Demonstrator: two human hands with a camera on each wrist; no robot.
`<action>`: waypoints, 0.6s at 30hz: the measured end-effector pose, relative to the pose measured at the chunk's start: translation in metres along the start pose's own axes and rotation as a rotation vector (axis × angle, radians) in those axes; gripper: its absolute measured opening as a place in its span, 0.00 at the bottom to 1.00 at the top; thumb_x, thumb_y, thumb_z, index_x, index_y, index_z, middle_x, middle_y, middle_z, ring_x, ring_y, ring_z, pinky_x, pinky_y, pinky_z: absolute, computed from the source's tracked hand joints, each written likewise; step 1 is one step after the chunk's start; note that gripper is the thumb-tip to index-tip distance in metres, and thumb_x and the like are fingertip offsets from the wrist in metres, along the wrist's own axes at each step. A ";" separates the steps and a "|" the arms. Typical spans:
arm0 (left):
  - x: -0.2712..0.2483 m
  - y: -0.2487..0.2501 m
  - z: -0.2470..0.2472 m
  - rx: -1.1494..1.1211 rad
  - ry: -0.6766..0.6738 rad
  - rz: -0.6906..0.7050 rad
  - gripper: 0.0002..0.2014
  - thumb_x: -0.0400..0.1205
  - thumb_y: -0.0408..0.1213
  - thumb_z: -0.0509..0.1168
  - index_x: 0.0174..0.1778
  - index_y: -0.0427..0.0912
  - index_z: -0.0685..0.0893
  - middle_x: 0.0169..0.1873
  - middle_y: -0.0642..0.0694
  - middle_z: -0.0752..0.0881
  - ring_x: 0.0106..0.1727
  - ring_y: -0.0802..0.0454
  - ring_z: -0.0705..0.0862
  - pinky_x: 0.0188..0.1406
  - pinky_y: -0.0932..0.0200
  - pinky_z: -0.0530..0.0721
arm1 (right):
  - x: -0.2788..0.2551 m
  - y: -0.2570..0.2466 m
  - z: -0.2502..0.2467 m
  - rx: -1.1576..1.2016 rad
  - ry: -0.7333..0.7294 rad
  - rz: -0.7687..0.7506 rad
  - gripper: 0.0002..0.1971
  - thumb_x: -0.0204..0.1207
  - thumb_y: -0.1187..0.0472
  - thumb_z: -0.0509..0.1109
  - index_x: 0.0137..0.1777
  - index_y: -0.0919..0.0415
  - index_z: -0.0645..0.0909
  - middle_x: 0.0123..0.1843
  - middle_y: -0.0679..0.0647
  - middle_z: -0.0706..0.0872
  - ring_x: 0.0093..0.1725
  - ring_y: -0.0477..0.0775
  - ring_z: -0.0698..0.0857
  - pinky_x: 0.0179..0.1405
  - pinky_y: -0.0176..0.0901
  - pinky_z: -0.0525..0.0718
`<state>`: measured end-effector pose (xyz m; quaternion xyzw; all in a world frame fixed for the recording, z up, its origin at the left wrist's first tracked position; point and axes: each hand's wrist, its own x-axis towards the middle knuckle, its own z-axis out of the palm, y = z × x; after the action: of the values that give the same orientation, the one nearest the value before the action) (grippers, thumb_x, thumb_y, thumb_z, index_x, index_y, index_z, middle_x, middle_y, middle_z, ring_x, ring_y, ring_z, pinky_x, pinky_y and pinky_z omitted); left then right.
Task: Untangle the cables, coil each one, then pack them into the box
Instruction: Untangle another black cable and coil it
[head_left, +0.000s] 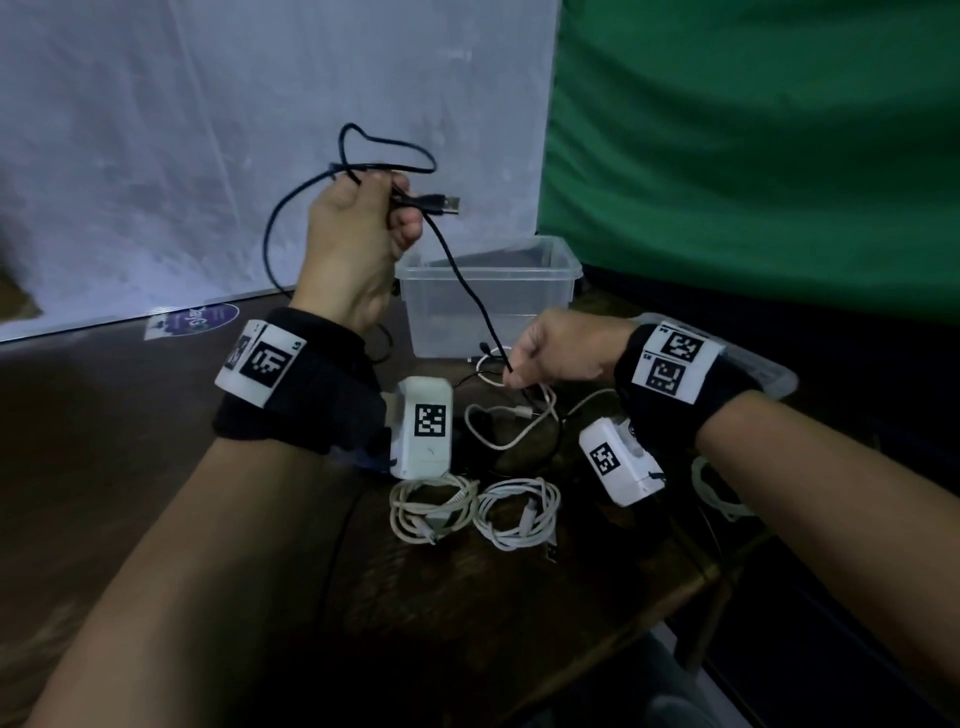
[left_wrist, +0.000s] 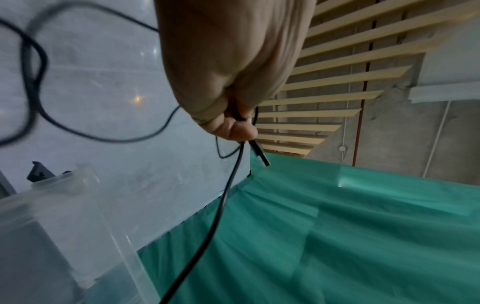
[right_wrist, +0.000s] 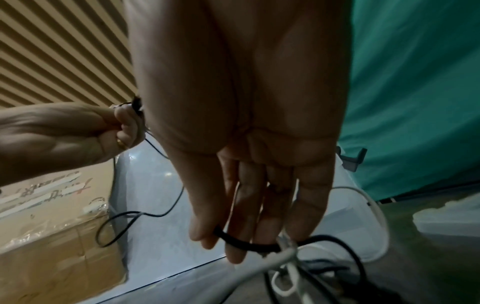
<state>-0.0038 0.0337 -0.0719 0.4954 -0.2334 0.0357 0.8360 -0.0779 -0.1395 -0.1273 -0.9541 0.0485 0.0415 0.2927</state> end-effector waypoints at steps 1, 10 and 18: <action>0.001 0.002 -0.001 -0.019 0.019 0.004 0.13 0.87 0.30 0.52 0.39 0.39 0.77 0.30 0.49 0.79 0.23 0.61 0.76 0.25 0.70 0.77 | 0.000 0.001 -0.002 -0.036 0.022 0.005 0.05 0.73 0.58 0.76 0.41 0.60 0.88 0.39 0.56 0.89 0.37 0.47 0.82 0.42 0.38 0.81; -0.001 -0.012 -0.003 0.181 0.020 -0.223 0.14 0.87 0.33 0.53 0.35 0.39 0.75 0.14 0.50 0.81 0.14 0.60 0.75 0.15 0.70 0.74 | -0.002 -0.003 -0.033 0.458 0.342 -0.133 0.10 0.82 0.64 0.65 0.38 0.59 0.78 0.33 0.53 0.86 0.22 0.42 0.78 0.19 0.32 0.73; -0.002 -0.023 -0.006 0.367 -0.075 -0.398 0.16 0.86 0.46 0.59 0.45 0.34 0.78 0.34 0.41 0.82 0.23 0.55 0.84 0.23 0.64 0.84 | -0.005 -0.021 -0.058 0.735 0.604 -0.266 0.12 0.84 0.68 0.58 0.41 0.62 0.79 0.31 0.55 0.81 0.22 0.44 0.77 0.22 0.33 0.77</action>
<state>0.0032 0.0272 -0.0933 0.6756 -0.1521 -0.1060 0.7136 -0.0773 -0.1541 -0.0671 -0.7550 0.0204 -0.2947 0.5855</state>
